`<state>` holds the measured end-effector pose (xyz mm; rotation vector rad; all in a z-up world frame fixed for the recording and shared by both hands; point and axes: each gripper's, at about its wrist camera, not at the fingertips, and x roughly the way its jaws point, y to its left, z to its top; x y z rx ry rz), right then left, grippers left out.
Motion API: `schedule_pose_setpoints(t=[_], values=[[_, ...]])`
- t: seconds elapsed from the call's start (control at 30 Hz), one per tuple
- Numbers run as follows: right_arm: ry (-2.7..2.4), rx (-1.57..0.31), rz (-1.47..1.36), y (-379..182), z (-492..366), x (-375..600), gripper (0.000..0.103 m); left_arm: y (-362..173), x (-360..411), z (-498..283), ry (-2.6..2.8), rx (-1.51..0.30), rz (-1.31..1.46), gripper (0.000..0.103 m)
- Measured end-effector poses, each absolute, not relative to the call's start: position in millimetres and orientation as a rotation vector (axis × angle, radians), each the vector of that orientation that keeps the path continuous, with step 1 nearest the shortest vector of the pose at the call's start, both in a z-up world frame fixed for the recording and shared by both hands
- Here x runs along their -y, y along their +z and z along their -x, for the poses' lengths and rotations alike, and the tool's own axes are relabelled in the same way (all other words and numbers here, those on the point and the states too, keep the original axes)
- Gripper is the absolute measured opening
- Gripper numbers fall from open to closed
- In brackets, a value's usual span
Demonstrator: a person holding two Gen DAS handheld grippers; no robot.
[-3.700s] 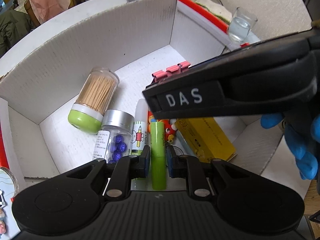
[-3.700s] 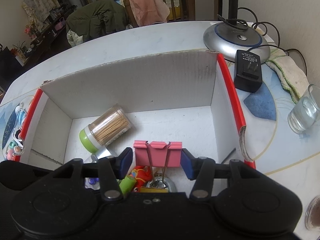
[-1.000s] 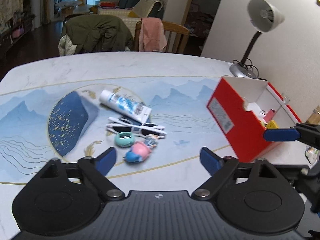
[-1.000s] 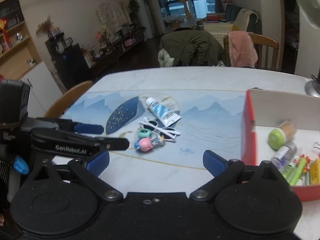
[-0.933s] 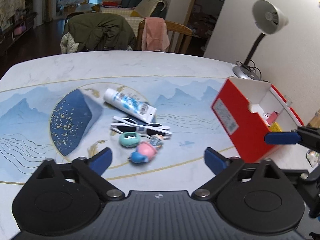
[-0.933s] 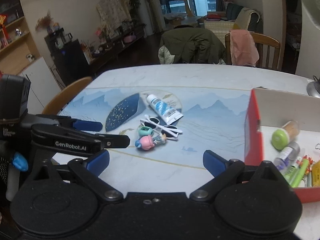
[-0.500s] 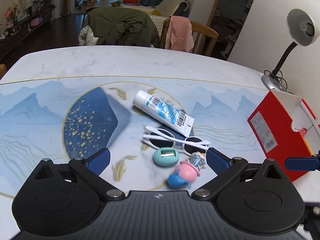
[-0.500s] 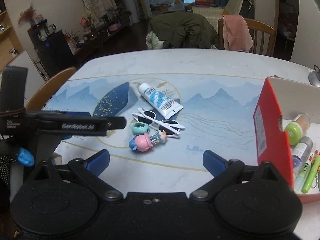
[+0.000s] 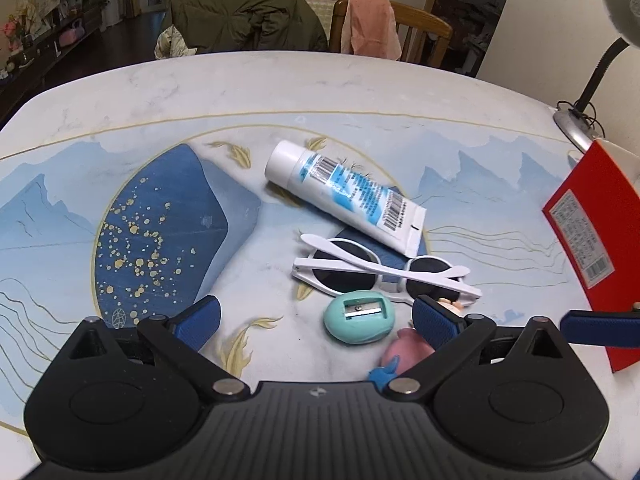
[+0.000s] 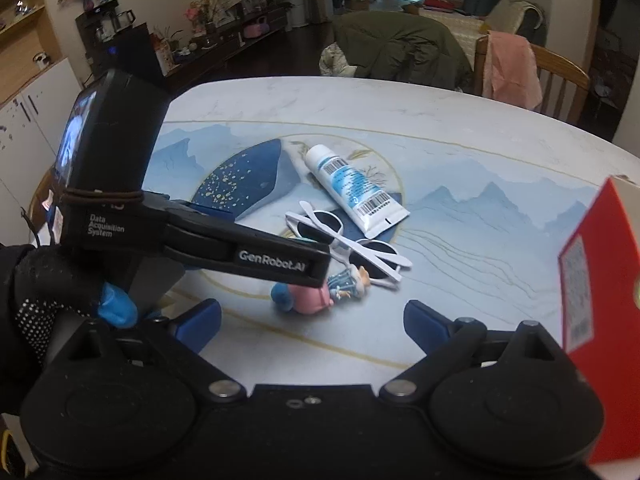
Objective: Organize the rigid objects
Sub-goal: 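Grasp the teal sharpener with left tool while right tool grasps the pink figurine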
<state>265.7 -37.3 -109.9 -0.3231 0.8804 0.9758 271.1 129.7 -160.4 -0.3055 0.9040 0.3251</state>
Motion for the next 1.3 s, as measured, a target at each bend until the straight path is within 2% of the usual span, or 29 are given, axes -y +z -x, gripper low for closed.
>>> schedule_pose_setpoints(t=[0.63,0.87,0.97,1.03,1.1,1.13,1.3], values=[[1.072,-0.833,0.495,-151.3,-281.1,0.2,0.098,-169.5,-124.1,-272.0,0.306,-0.872,0.308,0.1],[1.087,-0.837,0.507,-156.7,-287.1,-5.0,0.09,-165.2,-116.7,-269.6,0.263,-0.848,0.307,0.073],[1.092,-0.841,0.514,-157.8,-287.5,-6.1,0.082,-162.7,-114.8,-268.8,0.247,-0.845,0.316,0.059],[1.097,-0.848,0.519,-158.8,-287.9,-6.9,0.079,-162.0,-113.2,-269.0,0.239,-0.846,0.313,0.057],[1.096,-0.84,0.53,-158.7,-286.6,-6.9,0.077,-161.6,-113.1,-268.5,0.243,-0.845,0.314,0.048],[1.097,-0.84,0.531,-158.6,-286.3,-6.8,0.077,-162.0,-112.9,-268.9,0.246,-0.849,0.314,0.04],[1.088,-0.834,0.538,-156.7,-281.5,-4.6,0.077,-162.2,-116.1,-264.9,0.262,-0.851,0.323,0.038]])
